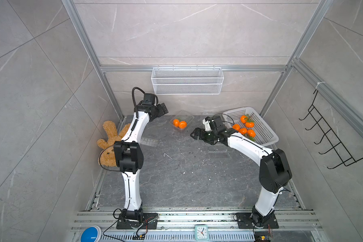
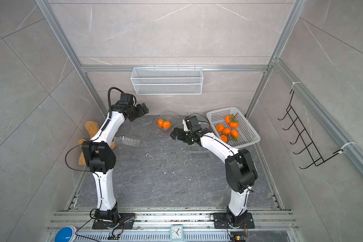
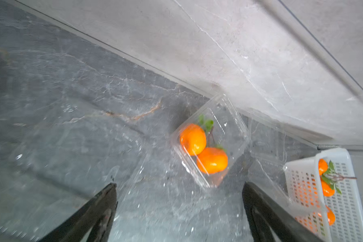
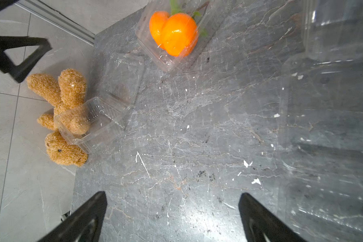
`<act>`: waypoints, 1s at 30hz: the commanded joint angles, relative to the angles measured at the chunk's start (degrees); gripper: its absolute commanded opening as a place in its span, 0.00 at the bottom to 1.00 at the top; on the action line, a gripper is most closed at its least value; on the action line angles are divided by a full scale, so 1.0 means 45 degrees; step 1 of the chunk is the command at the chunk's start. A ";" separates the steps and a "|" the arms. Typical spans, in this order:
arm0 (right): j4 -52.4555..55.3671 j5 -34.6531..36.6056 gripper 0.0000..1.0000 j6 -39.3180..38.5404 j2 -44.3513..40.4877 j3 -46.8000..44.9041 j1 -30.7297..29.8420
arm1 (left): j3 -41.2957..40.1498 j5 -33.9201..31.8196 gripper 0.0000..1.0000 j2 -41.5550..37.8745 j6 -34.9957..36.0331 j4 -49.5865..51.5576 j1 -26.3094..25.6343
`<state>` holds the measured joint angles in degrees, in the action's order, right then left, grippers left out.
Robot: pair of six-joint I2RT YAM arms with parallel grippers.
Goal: Take oranges out of containers
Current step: Move the packing box to the center of the board.
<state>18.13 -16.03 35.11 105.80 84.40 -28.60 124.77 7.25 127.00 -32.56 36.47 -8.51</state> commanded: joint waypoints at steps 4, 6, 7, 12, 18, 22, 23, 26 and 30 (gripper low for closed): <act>-0.0025 0.0203 1.00 -0.0264 0.0395 0.0700 -0.0084 | 0.0898 0.1062 0.95 0.2083 -0.1801 -0.2329 -0.0159; -0.0097 0.0117 1.00 -0.0261 0.0403 0.0654 -0.0077 | 0.0999 0.1258 0.95 0.2655 -0.2125 -0.2985 -0.0174; -0.0120 0.0088 1.00 -0.0223 0.0430 0.0624 -0.0105 | 0.1098 0.1316 0.95 0.2896 -0.2204 -0.3242 -0.0195; -0.0161 0.0028 1.00 -0.0153 0.0496 0.0416 -0.0097 | 0.2058 0.1969 0.94 0.4274 -0.2465 -0.3848 -0.0391; -0.0019 0.0205 1.00 -0.0205 0.0758 0.0520 -0.0096 | 0.2717 0.2498 0.93 0.5148 -0.2931 -0.4061 -0.0524; 0.0052 0.0335 1.00 -0.0138 0.1471 0.1157 -0.0085 | 0.1973 0.3036 0.93 0.4769 -0.3099 -0.5016 -0.0810; -0.0045 0.0311 1.00 -0.0089 0.1678 0.1298 -0.0090 | 0.1760 0.3259 0.93 0.4669 -0.3212 -0.5299 -0.0880; -0.0176 0.0438 1.00 -0.0161 0.2437 0.2002 -0.0090 | 0.0739 0.3585 0.92 0.4118 -0.3371 -0.5915 -0.1176; 0.0538 0.0851 1.00 -0.0402 0.3688 0.3767 -0.0034 | -0.1842 0.3729 0.92 0.2622 -0.3737 -0.7309 -0.1379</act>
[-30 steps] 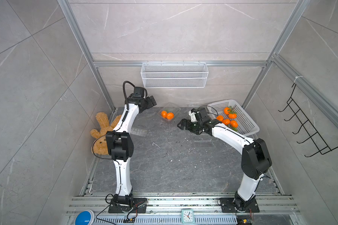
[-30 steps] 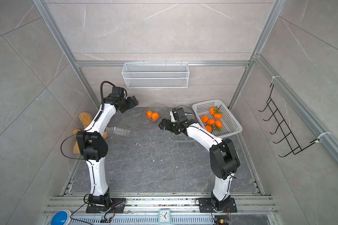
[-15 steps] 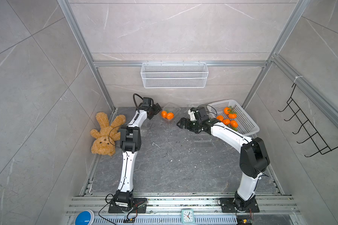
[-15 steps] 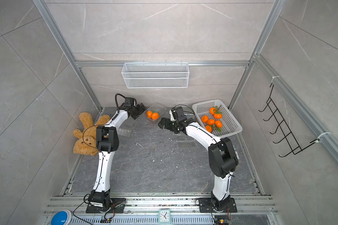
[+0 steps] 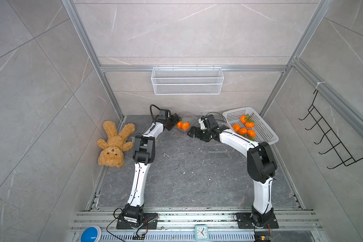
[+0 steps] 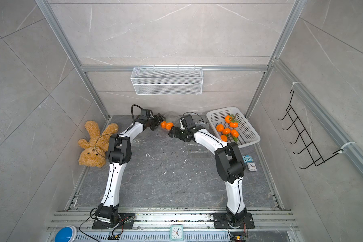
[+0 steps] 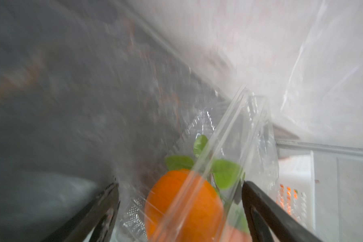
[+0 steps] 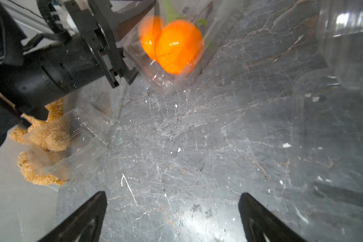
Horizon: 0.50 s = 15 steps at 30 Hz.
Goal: Take oranges out of containers
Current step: Move the packing box to the center of the board.
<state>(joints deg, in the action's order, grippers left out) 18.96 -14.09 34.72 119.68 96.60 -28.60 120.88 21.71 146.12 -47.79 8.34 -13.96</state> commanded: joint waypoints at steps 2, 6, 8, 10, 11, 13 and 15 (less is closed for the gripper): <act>0.0396 0.0392 1.00 -0.0312 0.1183 0.1754 0.0030 | -0.2192 0.0765 0.92 -0.2377 -0.0676 -0.1664 -0.0194; 0.1089 0.0636 1.00 -0.0163 0.2347 0.3335 0.0231 | -0.4726 0.0802 0.92 -0.4337 -0.0942 -0.2374 -0.0209; 0.1844 0.1004 1.00 -0.0185 0.2911 0.4279 0.0260 | -0.5576 0.0588 0.92 -0.5074 -0.0928 -0.2254 -0.0160; 0.2558 0.1397 1.00 -0.0206 0.3396 0.5109 0.0262 | -0.5756 0.0328 0.92 -0.5501 -0.0728 -0.1591 -0.0068; 0.2677 0.1448 1.00 -0.0226 0.3574 0.5370 0.0262 | -0.5525 0.0031 0.92 -0.5519 -0.0534 -0.0966 -0.0006; 0.2876 0.1722 1.00 -0.0265 0.3822 0.5692 0.0262 | -0.4874 -0.0326 0.92 -0.5204 -0.0143 -0.0267 0.0107; 0.3239 0.2133 1.00 -0.0297 0.4016 0.6079 0.0260 | -0.3866 -0.0217 0.92 -0.4468 -0.0136 -0.0007 0.0230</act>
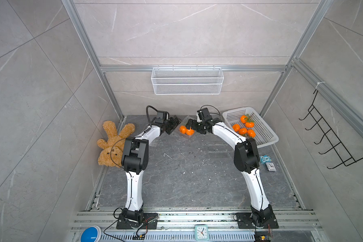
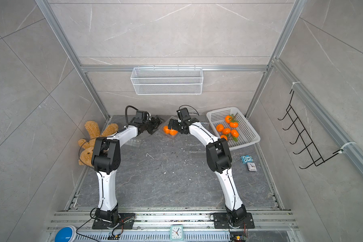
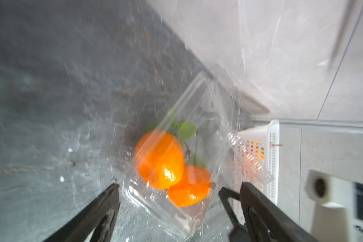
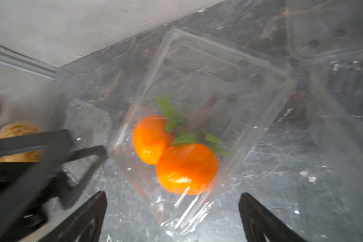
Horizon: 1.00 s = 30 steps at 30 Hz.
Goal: Take oranges out of containers
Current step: Move the packing box to the center of the board.
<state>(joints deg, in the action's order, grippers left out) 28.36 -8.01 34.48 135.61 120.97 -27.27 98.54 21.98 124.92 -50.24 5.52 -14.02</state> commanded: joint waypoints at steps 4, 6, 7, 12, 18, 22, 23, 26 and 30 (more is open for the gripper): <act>0.1567 0.1320 1.00 -0.0372 0.0773 0.1130 -0.0034 | 0.3754 -0.0233 0.92 0.2051 0.0773 0.1499 0.0111; 0.1684 0.1282 1.00 -0.0405 0.0984 0.1373 -0.0038 | 0.4721 -0.0020 0.92 0.3055 0.0759 0.1423 0.0014; 0.1677 0.1189 1.00 -0.0410 0.1110 0.1491 -0.0032 | 0.5066 0.0109 0.92 0.3352 0.0716 0.1360 -0.0054; 0.1524 0.0171 1.00 -0.0369 0.1661 0.2161 -0.0063 | 0.5462 0.0717 0.91 0.3869 0.0554 0.0825 -0.0419; 0.1050 -0.0556 0.93 -0.0244 0.1376 0.1968 -0.0258 | 0.4357 0.1190 0.91 0.3030 0.0551 0.0101 -0.0877; 0.0419 -0.0584 0.90 -0.0108 0.0506 0.0762 -0.0422 | 0.2762 0.1090 0.91 0.2022 0.0251 -0.0581 -0.1099; 0.0280 -0.0577 0.89 -0.0071 0.0209 0.0376 -0.0465 | 0.2278 0.1022 0.91 0.1354 0.0220 -0.0698 -0.1127; -0.0137 -0.0593 0.87 0.0050 -0.0657 -0.0845 -0.0634 | 0.0667 0.0920 0.91 0.0290 -0.0084 -0.1282 -0.1171; -0.1101 -0.0546 0.85 0.0408 -0.2194 -0.3085 -0.1031 | -0.1523 0.0816 0.91 -0.1254 -0.0457 -0.1953 -0.1167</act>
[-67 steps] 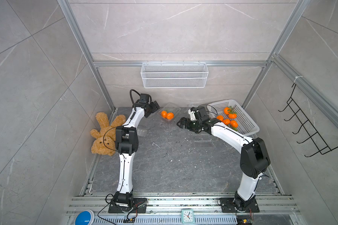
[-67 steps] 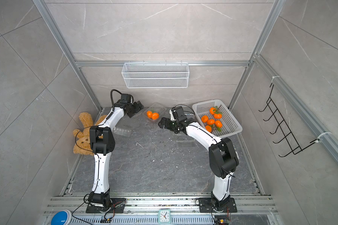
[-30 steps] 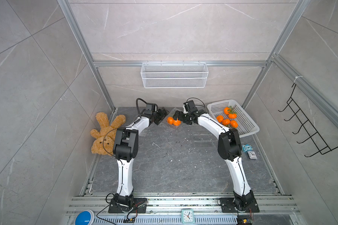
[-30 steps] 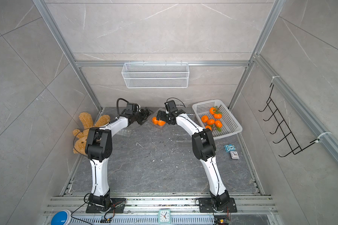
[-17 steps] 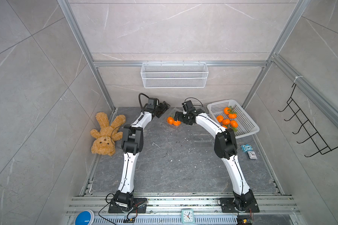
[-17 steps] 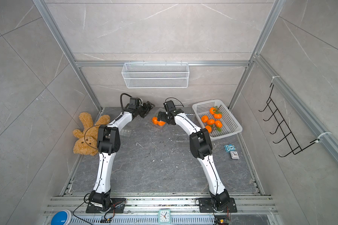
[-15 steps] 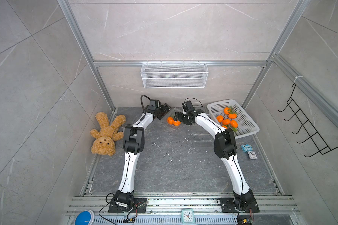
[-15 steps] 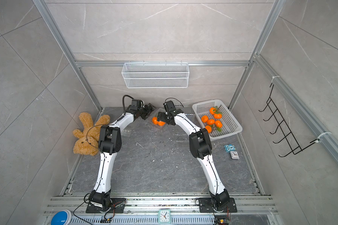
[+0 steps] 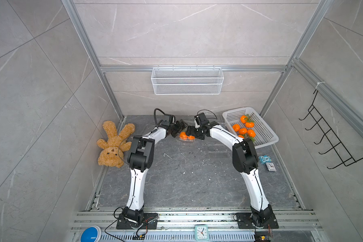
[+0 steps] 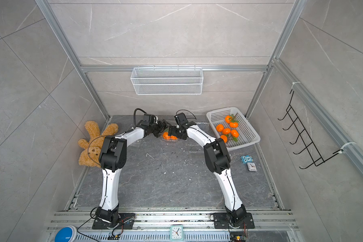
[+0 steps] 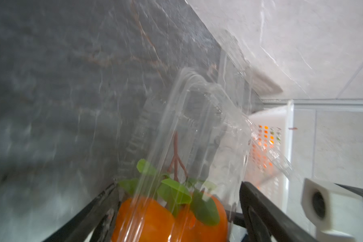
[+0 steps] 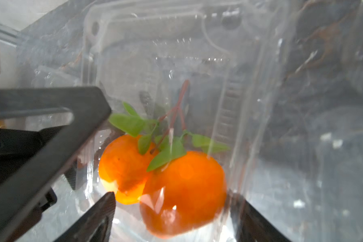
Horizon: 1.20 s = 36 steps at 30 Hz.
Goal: Take oranges out of containers
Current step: Move the packing box to the center of the board.
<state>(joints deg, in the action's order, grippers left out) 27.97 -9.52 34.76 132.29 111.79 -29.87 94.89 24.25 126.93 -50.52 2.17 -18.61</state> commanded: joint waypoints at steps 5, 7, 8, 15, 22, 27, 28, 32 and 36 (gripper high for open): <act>-0.2043 0.0236 0.84 0.1470 -0.3832 -0.4404 -0.1272 | -0.3019 0.0038 0.91 -0.3634 -0.0123 -0.0849 -0.0132; -0.2502 0.0545 0.84 0.2115 -0.4778 -0.5802 -0.1762 | -0.3435 -0.0153 0.91 -0.4129 0.0281 0.0066 -0.0109; -0.2561 0.0651 0.84 0.2405 -0.5145 -0.6352 -0.2053 | -0.3607 -0.0204 0.91 -0.4300 0.0564 0.0476 -0.0103; -0.2669 0.1396 0.87 0.3850 -0.6657 -0.8571 -0.3980 | -0.4122 -0.0488 0.91 -0.4861 0.1558 0.2167 0.0187; -0.0818 0.3049 0.97 0.2512 -0.8551 -0.8685 -0.4190 | -0.3939 -0.1724 0.93 -0.6347 0.2285 0.4221 0.0570; 0.0659 0.3873 1.00 0.0564 -0.8087 -0.7070 -0.3851 | -0.4919 -0.1726 0.94 -0.7890 0.2087 0.4492 0.0701; 0.0577 0.3803 1.00 0.0351 -0.7912 -0.6941 -0.3710 | -0.5262 -0.1565 0.94 -0.8171 0.1902 0.4362 0.0698; 0.0310 0.3627 1.00 -0.0378 -0.7262 -0.6382 -0.3097 | -0.6438 -0.1625 0.95 -0.9334 0.1220 0.4240 0.0698; 0.0569 0.2839 1.00 -0.1178 -0.6335 -0.5193 -0.2426 | -0.8224 -0.1200 0.96 -1.0493 -0.0031 0.3242 0.0662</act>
<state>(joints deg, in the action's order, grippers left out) 27.88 4.75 34.30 100.90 84.86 -42.41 61.63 17.12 82.85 -46.09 19.22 -15.40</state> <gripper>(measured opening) 0.998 0.960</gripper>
